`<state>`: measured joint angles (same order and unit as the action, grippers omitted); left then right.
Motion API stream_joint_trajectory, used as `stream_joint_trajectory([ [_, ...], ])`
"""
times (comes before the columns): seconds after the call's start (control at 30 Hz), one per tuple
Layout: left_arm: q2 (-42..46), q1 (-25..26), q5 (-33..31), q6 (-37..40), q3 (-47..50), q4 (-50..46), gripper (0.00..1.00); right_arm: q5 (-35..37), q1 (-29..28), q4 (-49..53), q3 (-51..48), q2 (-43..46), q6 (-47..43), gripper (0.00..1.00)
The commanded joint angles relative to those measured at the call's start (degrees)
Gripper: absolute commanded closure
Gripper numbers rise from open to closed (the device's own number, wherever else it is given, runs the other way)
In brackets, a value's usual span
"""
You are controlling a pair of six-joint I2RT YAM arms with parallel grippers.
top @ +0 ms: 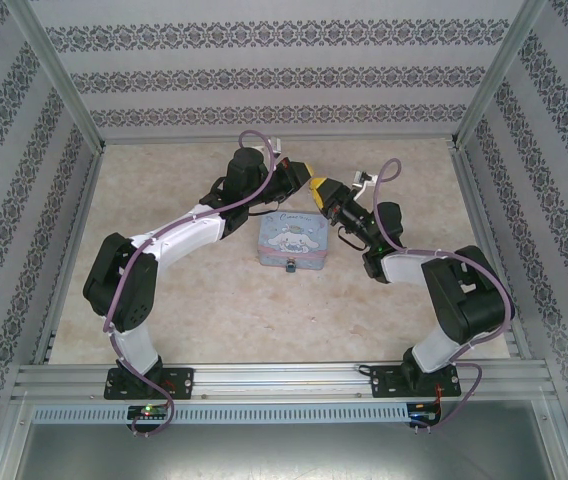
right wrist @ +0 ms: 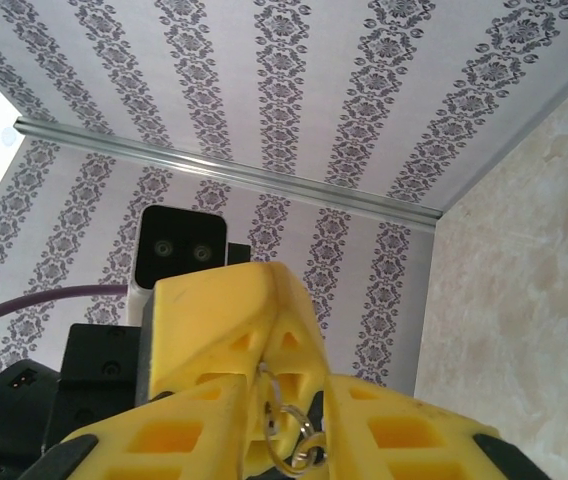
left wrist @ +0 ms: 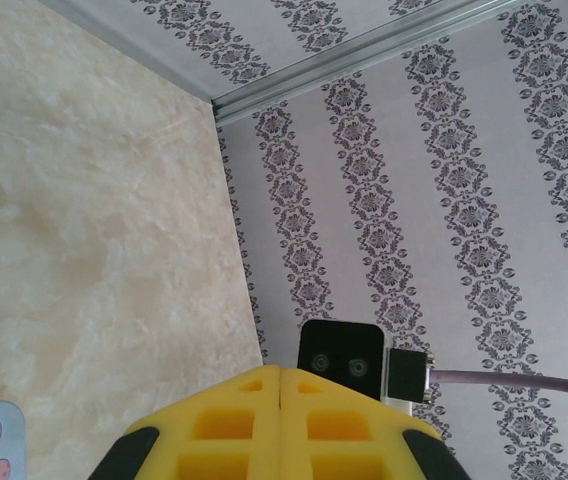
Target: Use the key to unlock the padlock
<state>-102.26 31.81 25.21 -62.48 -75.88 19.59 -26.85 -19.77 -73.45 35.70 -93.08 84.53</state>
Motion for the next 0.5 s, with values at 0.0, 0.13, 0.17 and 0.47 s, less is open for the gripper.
stream_joint_trajectory([
  [0.0,0.9,0.3,-0.1,-0.7,-0.5,3.0,1.0,0.0,-0.6,-4.3,0.9,-1.2,0.9,0.75],
  [0.13,0.9,0.4,0.0,-0.7,-0.4,3.1,1.0,0.2,-0.6,-4.8,1.2,-1.7,1.2,0.77],
  [0.17,0.9,0.3,0.0,-0.8,-0.2,3.1,1.0,0.2,-0.7,-4.9,1.3,-1.9,1.2,0.78],
  [0.47,1.3,0.4,-0.2,-1.1,0.9,3.6,1.0,0.2,-0.9,-4.9,3.0,-2.5,1.6,0.78],
])
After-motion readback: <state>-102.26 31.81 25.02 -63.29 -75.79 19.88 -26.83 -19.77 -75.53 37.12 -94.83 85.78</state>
